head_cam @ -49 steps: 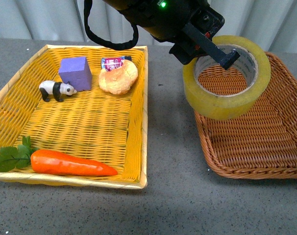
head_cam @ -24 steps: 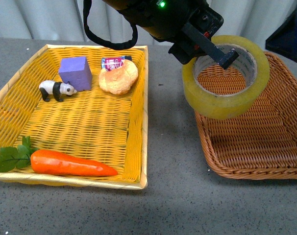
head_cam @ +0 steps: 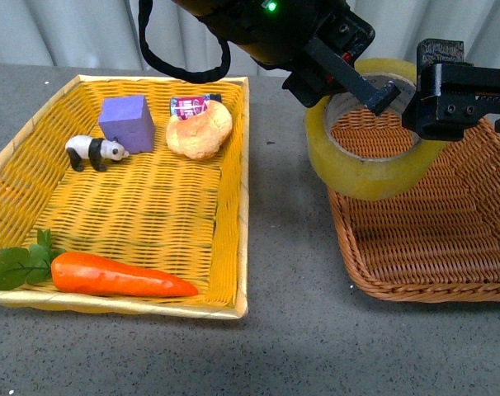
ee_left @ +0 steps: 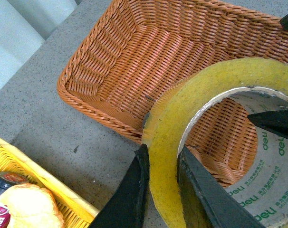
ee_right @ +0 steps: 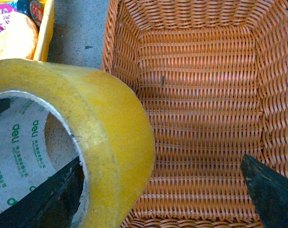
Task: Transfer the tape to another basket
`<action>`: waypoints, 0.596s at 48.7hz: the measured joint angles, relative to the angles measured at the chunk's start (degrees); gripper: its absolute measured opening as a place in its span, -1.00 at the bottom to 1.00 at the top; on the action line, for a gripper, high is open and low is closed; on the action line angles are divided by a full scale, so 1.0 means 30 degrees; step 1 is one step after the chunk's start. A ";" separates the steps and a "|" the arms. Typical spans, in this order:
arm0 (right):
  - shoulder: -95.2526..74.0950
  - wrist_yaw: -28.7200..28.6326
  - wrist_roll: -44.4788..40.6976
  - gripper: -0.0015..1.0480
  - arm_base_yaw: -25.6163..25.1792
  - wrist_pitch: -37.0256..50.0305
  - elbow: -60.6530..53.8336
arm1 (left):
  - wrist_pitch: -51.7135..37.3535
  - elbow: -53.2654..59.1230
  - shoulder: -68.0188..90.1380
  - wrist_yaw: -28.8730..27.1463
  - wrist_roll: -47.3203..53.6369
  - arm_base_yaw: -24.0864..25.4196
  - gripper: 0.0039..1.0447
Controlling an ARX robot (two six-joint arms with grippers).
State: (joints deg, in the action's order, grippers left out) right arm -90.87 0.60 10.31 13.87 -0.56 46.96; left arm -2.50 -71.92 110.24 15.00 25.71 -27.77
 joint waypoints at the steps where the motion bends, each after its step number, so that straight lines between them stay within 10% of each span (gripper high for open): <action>1: -0.0066 -0.0015 0.0073 0.74 -0.0007 0.0036 0.0000 | 0.0000 0.0000 0.0000 -0.0007 0.0000 0.0000 -0.74; 29: -0.0627 -0.0372 0.1843 -0.68 0.0393 0.0539 -0.0044 | 0.0000 -0.0117 0.0000 0.0270 -0.0233 -0.0117 -0.75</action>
State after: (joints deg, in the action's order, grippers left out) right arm -92.75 -0.51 15.84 15.05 1.06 46.83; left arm -2.50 -72.27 110.24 15.81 25.02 -28.12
